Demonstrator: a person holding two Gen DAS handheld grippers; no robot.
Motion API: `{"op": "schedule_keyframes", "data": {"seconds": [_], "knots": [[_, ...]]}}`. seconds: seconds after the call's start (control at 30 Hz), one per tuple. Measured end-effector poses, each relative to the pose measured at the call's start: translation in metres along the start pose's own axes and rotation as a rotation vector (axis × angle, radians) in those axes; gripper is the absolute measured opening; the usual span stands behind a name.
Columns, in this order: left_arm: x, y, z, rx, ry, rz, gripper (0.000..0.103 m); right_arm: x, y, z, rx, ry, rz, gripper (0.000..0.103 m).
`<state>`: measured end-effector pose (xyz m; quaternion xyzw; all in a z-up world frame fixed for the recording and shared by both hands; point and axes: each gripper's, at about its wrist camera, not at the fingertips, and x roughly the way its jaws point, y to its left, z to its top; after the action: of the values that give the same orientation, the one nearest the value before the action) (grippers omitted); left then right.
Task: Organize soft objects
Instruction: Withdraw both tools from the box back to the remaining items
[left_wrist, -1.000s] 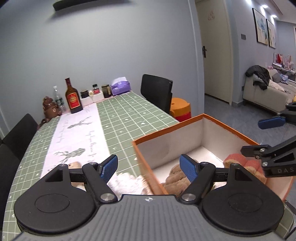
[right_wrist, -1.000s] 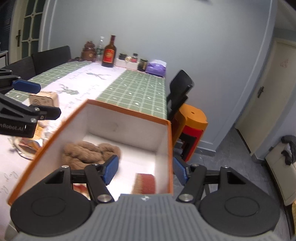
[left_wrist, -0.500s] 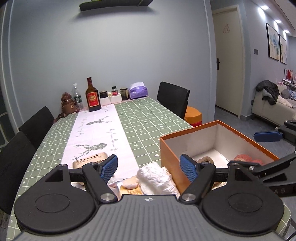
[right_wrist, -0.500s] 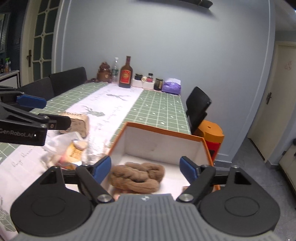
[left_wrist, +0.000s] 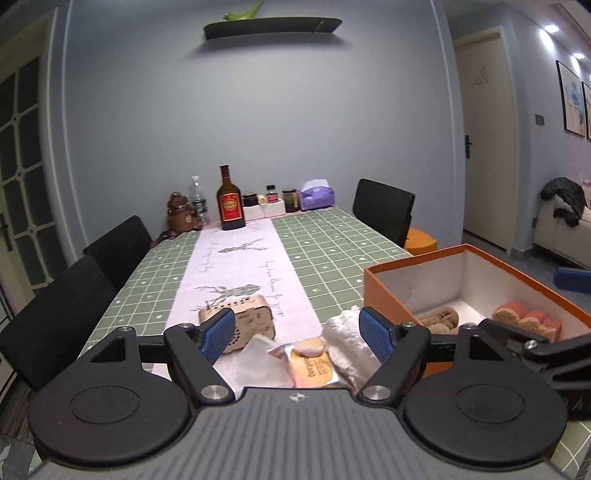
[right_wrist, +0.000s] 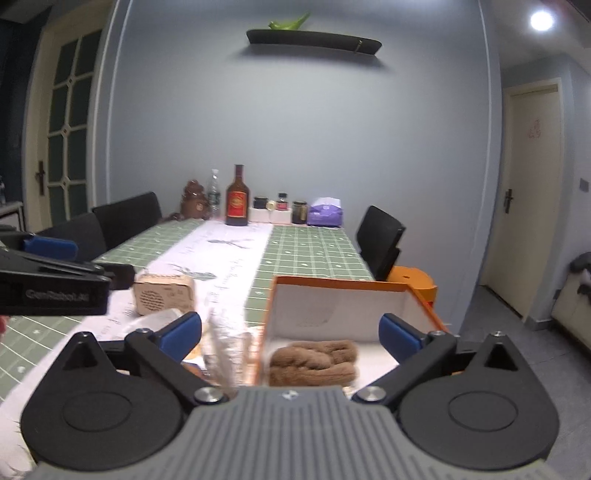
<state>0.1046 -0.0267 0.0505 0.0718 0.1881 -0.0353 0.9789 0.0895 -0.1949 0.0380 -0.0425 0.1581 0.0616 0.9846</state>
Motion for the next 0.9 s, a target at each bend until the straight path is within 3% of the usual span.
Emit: {"op": "schedule_keyframes", "data": {"seconds": [0.3, 0.5, 0.6, 0.8, 0.9], "knots": [[-0.019, 0.01, -0.039, -0.043, -0.061, 0.069, 0.09, -0.012, 0.02, -0.023, 0.066, -0.119, 0.001, 0.1], [-0.015, 0.021, -0.066, -0.078, -0.059, 0.071, 0.09, -0.013, 0.039, -0.03, 0.069, -0.154, 0.09, 0.1], [-0.013, 0.026, -0.079, -0.09, -0.066, 0.084, 0.09, -0.007, 0.055, -0.034, 0.057, -0.15, 0.112, 0.1], [0.0, 0.029, -0.096, -0.017, -0.033, 0.159, 0.09, 0.018, 0.074, -0.047, 0.067, -0.104, 0.184, 0.1], [0.006, 0.034, -0.101, -0.006, -0.011, 0.171, 0.09, 0.034, 0.079, -0.052, 0.085, -0.054, 0.171, 0.1]]}}
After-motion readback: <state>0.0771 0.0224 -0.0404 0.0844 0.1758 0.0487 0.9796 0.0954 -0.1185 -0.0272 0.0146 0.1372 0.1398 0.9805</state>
